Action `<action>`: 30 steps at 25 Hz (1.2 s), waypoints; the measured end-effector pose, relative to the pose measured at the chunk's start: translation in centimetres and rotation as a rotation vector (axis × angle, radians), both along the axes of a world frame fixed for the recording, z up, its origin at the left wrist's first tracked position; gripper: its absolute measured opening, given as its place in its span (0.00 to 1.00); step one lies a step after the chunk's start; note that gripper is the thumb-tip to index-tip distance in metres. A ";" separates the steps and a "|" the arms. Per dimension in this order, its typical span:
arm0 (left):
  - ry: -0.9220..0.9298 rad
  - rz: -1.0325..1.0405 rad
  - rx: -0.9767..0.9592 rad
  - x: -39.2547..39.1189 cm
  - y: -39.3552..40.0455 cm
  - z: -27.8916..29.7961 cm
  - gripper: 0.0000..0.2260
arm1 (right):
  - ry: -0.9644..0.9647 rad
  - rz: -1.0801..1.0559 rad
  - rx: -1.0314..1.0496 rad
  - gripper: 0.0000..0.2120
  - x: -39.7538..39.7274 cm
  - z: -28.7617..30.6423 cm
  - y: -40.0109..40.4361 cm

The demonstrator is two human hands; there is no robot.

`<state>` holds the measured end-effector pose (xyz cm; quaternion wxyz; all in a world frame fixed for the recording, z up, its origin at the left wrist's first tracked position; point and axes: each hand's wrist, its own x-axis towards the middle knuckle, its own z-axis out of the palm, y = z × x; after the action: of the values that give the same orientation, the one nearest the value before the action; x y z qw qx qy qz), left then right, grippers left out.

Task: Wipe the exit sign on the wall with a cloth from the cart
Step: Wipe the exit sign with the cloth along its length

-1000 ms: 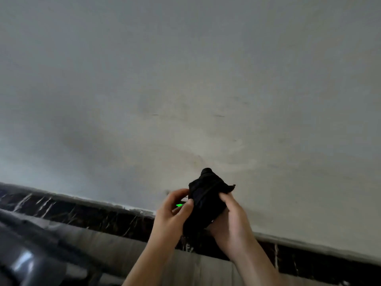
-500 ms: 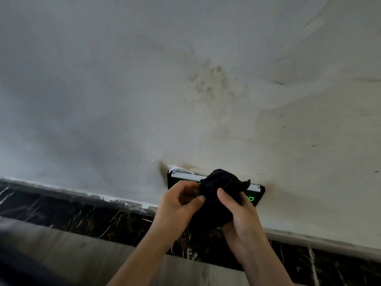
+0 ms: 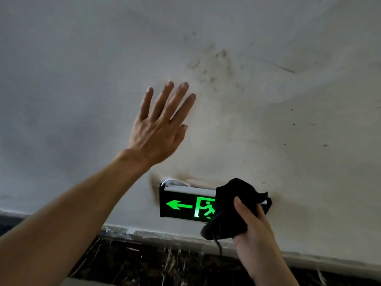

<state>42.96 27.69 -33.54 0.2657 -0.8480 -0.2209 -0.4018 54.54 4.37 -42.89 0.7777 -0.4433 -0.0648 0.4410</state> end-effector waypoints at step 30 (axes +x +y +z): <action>-0.121 -0.016 0.432 2.6 6.7 -0.3 0.30 | -2.179 0.117 -0.722 0.34 3.9 -6.7 7.8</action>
<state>45.59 34.35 -33.86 0.4241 -0.7476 -0.1386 -0.4920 58.43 12.22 -49.64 0.1149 -0.7827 -0.5934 -0.1484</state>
